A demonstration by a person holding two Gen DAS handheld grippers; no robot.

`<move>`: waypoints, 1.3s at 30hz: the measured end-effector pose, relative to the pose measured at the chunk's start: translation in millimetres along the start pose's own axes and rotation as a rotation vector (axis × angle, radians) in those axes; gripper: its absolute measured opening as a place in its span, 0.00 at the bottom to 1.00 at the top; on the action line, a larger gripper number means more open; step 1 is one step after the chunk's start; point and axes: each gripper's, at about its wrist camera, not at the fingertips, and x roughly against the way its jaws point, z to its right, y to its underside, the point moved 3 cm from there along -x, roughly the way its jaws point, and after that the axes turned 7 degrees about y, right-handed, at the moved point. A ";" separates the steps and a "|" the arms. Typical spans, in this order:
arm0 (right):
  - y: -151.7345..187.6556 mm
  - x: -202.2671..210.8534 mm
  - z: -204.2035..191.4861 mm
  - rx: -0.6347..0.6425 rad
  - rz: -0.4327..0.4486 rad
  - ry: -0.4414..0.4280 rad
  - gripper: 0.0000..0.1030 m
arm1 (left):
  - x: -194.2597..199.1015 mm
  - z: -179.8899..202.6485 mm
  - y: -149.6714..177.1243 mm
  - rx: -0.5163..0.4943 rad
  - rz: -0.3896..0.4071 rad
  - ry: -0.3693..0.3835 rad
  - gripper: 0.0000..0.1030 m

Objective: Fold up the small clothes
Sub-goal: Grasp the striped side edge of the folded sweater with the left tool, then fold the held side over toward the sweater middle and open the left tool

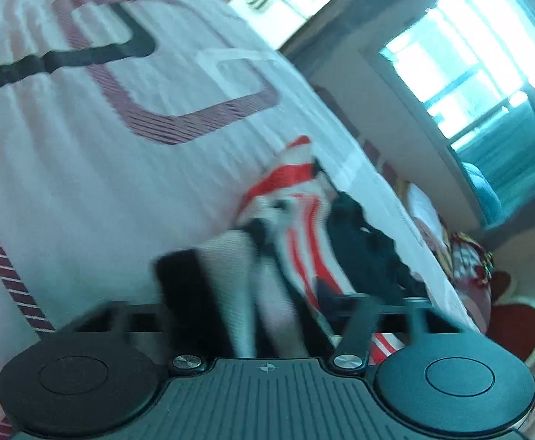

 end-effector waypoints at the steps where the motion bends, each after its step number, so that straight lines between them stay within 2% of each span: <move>1: -0.6 0.5 0.1 0.002 0.003 0.000 0.58 | -0.7 -2.4 -1.5 0.016 0.000 0.002 0.39; 5: -6.0 9.3 2.5 -0.002 0.036 0.004 0.55 | 3.3 4.1 -2.5 -0.038 0.012 -0.001 0.31; 7: -9.7 14.8 2.3 0.025 0.077 0.029 0.55 | 7.6 8.9 -4.0 -0.060 0.022 0.005 0.29; 9: -7.5 10.8 3.4 0.049 0.072 0.073 0.54 | 13.9 17.8 -6.1 -0.092 0.036 0.033 0.28; 11: 4.2 -6.9 8.4 0.042 -0.005 0.085 0.55 | 22.2 34.5 -7.2 -0.153 0.053 0.073 0.28; 13: 8.8 -7.8 7.4 0.066 0.011 0.083 0.55 | 30.2 63.2 -6.0 -0.239 0.069 0.131 0.27; 15: 4.1 -7.6 11.6 0.029 -0.008 0.065 0.54 | 34.5 95.3 -1.1 -0.330 0.070 0.199 0.27; 17: 0.4 2.2 23.0 -0.036 0.014 0.028 0.51 | 33.1 132.6 12.7 -0.436 0.055 0.263 0.27; 19: -1.2 17.4 37.4 -0.086 0.055 0.045 0.52 | 27.2 163.6 32.9 -0.526 0.022 0.317 0.27; 21: -1.7 31.4 57.3 -0.137 0.072 0.041 0.52 | 15.5 190.5 61.0 -0.597 -0.052 0.371 0.27; 23: 0.5 43.6 81.0 -0.176 0.081 0.072 0.52 | 1.2 208.6 94.6 -0.663 -0.130 0.406 0.27; 25: 7.2 50.3 103.6 -0.227 0.066 0.088 0.52 | -16.4 216.0 126.6 -0.696 -0.213 0.402 0.27; 29: 30.0 54.5 130.7 -0.280 0.020 0.112 0.52 | -25.5 223.5 159.6 -0.829 -0.274 0.344 0.29; 30: 33.4 54.8 134.3 -0.286 0.010 0.112 0.52 | -17.5 227.1 160.5 -0.850 -0.268 0.342 0.31; 31: 36.5 56.1 136.5 -0.293 0.003 0.108 0.51 | -9.2 230.8 157.9 -0.853 -0.275 0.355 0.51; 32: 39.6 57.7 138.4 -0.302 0.000 0.099 0.51 | -2.1 234.6 154.5 -0.840 -0.287 0.374 0.80; 33: 40.7 59.5 139.9 -0.311 -0.001 0.093 0.52 | 7.8 238.5 150.8 -0.822 -0.291 0.396 0.89; 34: 40.8 61.5 138.9 -0.317 0.000 0.092 0.52 | 19.0 242.8 148.2 -0.818 -0.279 0.410 0.92; 37: 38.6 66.8 141.1 -0.318 0.006 0.082 0.53 | 48.8 253.6 138.3 -0.854 -0.261 0.444 0.92; 39: 34.2 69.8 141.9 -0.324 0.010 0.067 0.56 | 67.8 247.2 115.1 -0.812 -0.188 0.446 0.92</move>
